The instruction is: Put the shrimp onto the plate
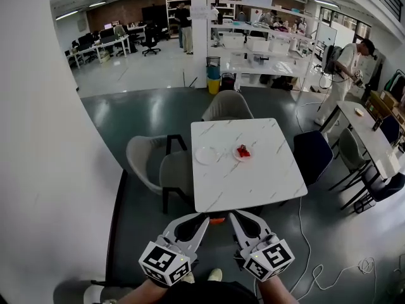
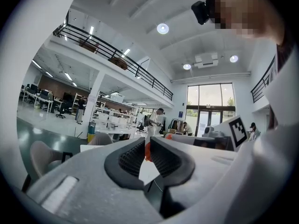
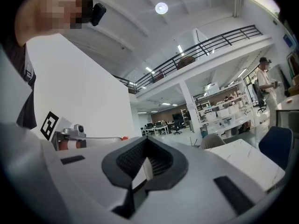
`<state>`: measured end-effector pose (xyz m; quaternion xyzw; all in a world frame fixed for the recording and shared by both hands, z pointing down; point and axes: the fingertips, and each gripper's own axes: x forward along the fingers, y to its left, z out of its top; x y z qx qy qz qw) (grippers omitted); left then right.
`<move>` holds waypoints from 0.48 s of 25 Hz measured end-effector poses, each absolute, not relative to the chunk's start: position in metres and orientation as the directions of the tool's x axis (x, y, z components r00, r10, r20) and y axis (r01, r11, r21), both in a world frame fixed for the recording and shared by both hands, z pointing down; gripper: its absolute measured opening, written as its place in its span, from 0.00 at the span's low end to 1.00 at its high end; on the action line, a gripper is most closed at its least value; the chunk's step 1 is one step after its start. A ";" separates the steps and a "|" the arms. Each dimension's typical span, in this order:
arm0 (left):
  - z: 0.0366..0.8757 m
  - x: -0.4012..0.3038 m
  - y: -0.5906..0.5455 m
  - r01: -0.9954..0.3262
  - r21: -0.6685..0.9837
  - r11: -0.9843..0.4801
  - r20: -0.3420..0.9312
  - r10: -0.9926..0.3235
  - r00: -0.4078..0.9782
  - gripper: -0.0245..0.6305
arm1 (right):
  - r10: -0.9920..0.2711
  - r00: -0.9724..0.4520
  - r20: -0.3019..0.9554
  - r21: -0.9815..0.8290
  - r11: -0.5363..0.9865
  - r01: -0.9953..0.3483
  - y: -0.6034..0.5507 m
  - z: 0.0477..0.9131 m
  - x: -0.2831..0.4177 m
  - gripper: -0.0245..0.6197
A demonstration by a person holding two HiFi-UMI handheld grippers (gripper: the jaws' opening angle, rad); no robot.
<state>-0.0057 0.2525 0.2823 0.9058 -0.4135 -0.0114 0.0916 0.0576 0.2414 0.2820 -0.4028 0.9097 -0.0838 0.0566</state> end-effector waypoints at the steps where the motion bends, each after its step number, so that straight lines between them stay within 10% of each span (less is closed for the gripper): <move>1: 0.283 -0.004 0.251 -0.749 0.172 -0.639 0.054 -0.753 0.655 0.10 | -0.738 -0.673 -0.042 -0.198 0.666 -0.719 0.241 0.283 0.060 0.04; 12: 0.287 0.015 0.225 -0.767 0.164 -0.621 0.084 -0.766 0.638 0.10 | -0.722 -0.687 -0.079 -0.229 0.684 -0.692 0.225 0.280 0.082 0.04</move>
